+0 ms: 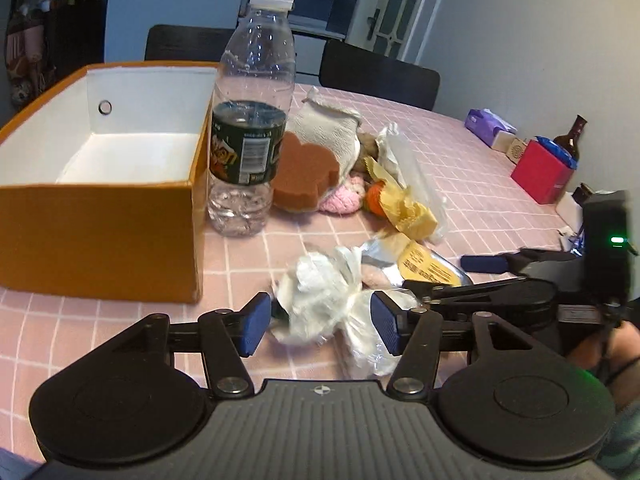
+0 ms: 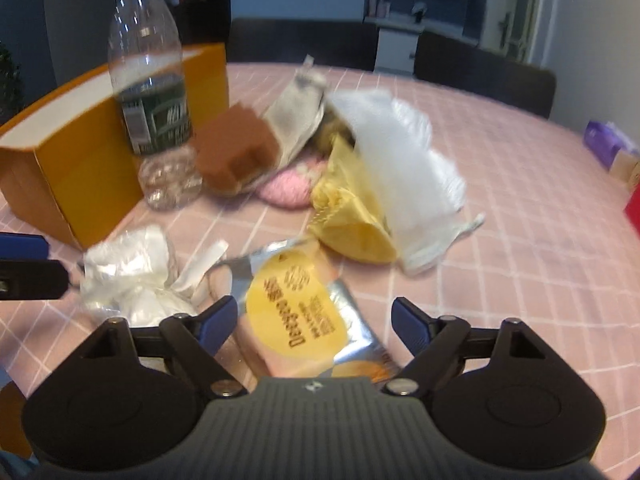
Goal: Organize soft objects
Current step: 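Close the left tool on the white bag while the right tool grips the Deegeo packet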
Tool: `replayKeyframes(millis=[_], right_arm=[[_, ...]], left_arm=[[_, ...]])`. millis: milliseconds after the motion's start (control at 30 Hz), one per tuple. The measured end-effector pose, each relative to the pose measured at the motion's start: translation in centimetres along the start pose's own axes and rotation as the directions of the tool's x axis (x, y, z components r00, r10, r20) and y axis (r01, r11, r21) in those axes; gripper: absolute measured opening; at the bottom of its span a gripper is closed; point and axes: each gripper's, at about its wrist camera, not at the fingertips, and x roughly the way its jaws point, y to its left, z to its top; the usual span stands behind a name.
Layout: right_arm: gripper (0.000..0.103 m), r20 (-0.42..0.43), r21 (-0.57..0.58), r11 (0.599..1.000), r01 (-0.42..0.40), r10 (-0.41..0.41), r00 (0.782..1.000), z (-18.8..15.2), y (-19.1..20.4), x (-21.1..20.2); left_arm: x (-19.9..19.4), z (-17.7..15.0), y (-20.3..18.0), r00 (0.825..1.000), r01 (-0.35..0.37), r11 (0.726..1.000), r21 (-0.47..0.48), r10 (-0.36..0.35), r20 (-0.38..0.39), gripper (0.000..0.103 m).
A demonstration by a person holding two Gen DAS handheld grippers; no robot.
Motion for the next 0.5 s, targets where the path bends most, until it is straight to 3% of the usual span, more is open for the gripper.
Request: replayKeyframes(millis=[100, 200, 233, 300, 400, 500], right_arm=[[0.082, -0.019, 0.050, 0.999, -0.022, 0.023, 1.000, -0.5, -0.3, 0.4], [0.071, -0.060, 0.072, 0.995, -0.075, 0.080, 0.995, -1.0, 0.1, 0.2], [0.071, -0.058, 0.071, 0.994, -0.087, 0.091, 0.994, -1.1, 0.4, -0.1], [0.072, -0.067, 0.059, 0.994, -0.092, 0.096, 0.993, -1.4, 1.0, -0.4], [0.078, -0.048, 0.034, 0.998, -0.059, 0.060, 0.997, -1.4, 1.4, -0.8], [0.079, -0.031, 0.032, 0.999, -0.040, 0.041, 0.999, -0.7, 1.2, -0.7]], left_arm=[[0.3, -0.5, 0.0, 0.998, 0.050, 0.999, -0.003, -0.050, -0.032, 0.065], [1.5, -0.6, 0.2, 0.994, 0.077, 0.996, -0.038, -0.079, -0.073, 0.067], [1.9, -0.5, 0.4, 0.993, 0.078, 0.995, -0.062, -0.083, -0.084, 0.068], [2.7, -0.1, 1.2, 0.991, 0.070, 0.989, -0.131, -0.084, -0.101, 0.080], [3.6, 0.7, 2.3, 0.985, 0.090, 0.966, -0.242, -0.122, -0.121, 0.087], [4.7, 1.7, 2.1, 0.986, 0.083, 0.960, -0.267, -0.118, -0.121, 0.088]])
